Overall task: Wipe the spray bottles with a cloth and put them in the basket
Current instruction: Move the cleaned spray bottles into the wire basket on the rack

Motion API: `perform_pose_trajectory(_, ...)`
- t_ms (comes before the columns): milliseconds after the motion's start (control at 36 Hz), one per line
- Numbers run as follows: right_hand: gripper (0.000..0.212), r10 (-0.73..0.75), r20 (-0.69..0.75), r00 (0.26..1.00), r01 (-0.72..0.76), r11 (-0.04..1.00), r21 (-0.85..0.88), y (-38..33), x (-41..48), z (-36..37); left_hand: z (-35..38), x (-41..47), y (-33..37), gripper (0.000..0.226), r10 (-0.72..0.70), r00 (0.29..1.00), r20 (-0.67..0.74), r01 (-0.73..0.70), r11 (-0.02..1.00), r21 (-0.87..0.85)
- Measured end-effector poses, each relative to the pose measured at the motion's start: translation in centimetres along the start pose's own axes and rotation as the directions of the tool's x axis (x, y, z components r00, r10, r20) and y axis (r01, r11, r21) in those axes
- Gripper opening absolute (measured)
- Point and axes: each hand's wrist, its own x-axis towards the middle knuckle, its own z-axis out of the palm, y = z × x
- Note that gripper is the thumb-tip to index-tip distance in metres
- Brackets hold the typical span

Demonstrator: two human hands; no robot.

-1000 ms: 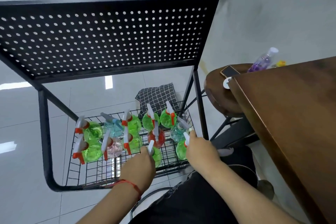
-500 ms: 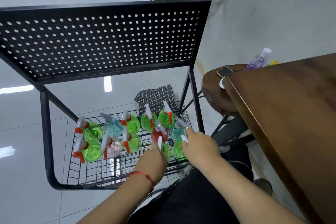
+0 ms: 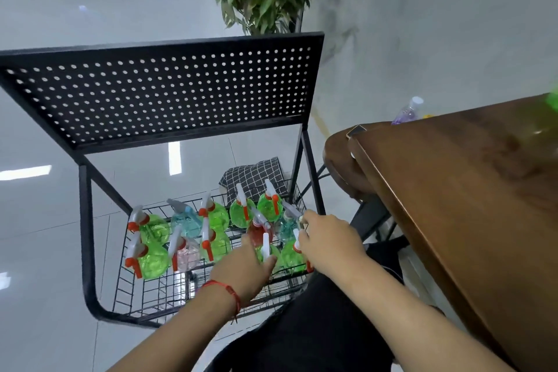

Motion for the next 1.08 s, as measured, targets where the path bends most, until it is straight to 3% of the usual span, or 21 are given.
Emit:
perform_pose_trajectory(222, 0.024, 0.043, -0.127, 0.991, -0.034, 0.996, 0.077, 0.5, -3.5, -5.3, -6.0, -2.3, 4.3, 0.062, 0.23, 0.964, -0.131, -0.219, 0.971, 0.093)
perform_pose_trajectory(417, 0.026, 0.121, -0.307, 0.944, -0.081, 0.987, 0.139, 3.9, -9.0, -13.1, -10.6, -5.6, 13.5, 0.06, 0.506, 0.816, -0.28, -0.457, 0.861, 0.225)
perform_pose_trajectory(639, 0.024, 0.279, -0.482, 0.831, -0.216, 0.959, 0.183, 11.8, -14.6, -20.3, -13.7, -8.2, 26.0, 0.058, 0.736, 0.633, -0.24, -0.65, 0.674, 0.352)
perform_pose_trajectory(694, 0.024, 0.315, -0.516, 0.797, -0.254, 0.949, 0.187, 14.1, -15.5, -21.9, -14.2, -8.5, 29.3, 0.062, 0.772, 0.592, -0.231, -0.683, 0.633, 0.366)
perform_pose_trajectory(806, 0.027, 0.407, -0.557, 0.724, -0.33, 0.914, 0.238, 19.6, -16.6, -24.7, -14.6, -7.9, 36.6, 0.046, 0.82, 0.535, -0.201, -0.746, 0.571, 0.342)
perform_pose_trajectory(917, 0.028, 0.502, -0.581, 0.641, -0.41, 0.863, 0.294, 26.1, -16.3, -27.1, -14.5, -6.5, 44.5, 0.047, 0.873, 0.453, -0.178, -0.772, 0.484, 0.413)
perform_pose_trajectory(1083, 0.043, 0.59, -0.602, 0.538, -0.56, 0.784, 0.267, 35.9, -14.0, -29.8, -13.7, -1.5, 55.4, 0.047, 0.897, 0.406, -0.173, -0.789, 0.44, 0.43)
